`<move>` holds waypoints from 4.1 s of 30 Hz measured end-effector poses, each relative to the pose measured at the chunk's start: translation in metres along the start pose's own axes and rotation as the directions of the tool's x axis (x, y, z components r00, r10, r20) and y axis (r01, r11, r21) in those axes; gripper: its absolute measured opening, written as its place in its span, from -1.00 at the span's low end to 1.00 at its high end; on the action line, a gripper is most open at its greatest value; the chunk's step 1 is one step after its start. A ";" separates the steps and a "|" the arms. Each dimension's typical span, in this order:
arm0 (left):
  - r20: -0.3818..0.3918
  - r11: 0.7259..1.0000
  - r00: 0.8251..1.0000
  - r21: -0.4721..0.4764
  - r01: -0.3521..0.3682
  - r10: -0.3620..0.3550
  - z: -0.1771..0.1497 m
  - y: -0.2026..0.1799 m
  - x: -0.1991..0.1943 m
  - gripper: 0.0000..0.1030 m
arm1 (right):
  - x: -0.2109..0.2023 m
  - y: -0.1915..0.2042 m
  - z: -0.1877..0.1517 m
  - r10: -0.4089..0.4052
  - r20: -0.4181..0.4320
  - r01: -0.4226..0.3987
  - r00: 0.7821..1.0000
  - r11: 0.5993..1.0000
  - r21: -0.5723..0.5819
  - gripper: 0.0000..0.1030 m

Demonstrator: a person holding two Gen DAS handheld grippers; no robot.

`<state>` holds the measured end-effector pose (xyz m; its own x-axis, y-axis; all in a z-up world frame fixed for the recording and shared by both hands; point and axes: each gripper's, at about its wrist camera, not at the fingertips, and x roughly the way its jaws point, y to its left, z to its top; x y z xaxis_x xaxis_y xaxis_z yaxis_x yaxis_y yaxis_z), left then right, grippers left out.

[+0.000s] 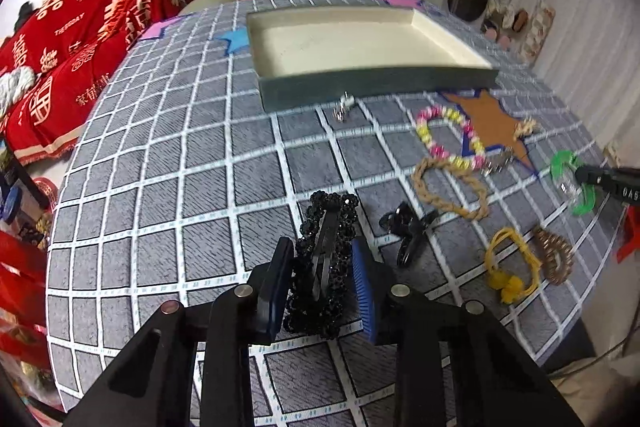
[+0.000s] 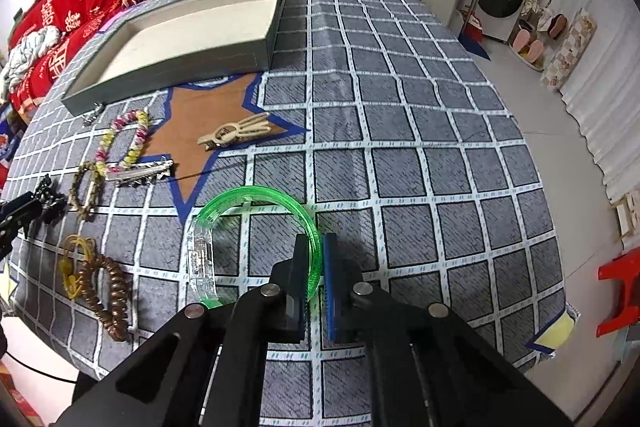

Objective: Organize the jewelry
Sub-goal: 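Carry both items into the tray and open both tools to release them, then withdraw both tools from the tray back toward the remaining jewelry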

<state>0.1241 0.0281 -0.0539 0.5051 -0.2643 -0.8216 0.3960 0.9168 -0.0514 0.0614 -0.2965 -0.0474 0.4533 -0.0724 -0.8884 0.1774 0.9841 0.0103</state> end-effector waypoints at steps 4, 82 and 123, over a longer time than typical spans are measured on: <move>0.034 1.000 0.999 -0.023 -0.002 0.003 0.006 0.003 -0.014 -0.26 | -0.015 -0.001 0.006 0.022 0.037 -0.022 0.999 1.000 0.001 -0.86; 0.016 0.971 0.975 -0.097 -0.219 0.222 0.241 -0.004 0.124 1.00 | 0.087 0.072 0.268 0.295 0.100 -0.303 0.950 0.949 0.086 -0.09; 0.049 0.988 0.987 0.004 -0.156 0.156 0.008 -0.035 -0.003 1.00 | -0.024 0.053 0.018 0.290 -0.004 -0.290 0.957 0.956 -0.041 0.61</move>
<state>0.1153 -0.0062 -0.0452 0.5973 -0.1325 -0.7910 0.3156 0.9455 0.0799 0.0752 -0.2459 -0.0173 0.4821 0.2164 -0.8489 0.0022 0.9687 0.2482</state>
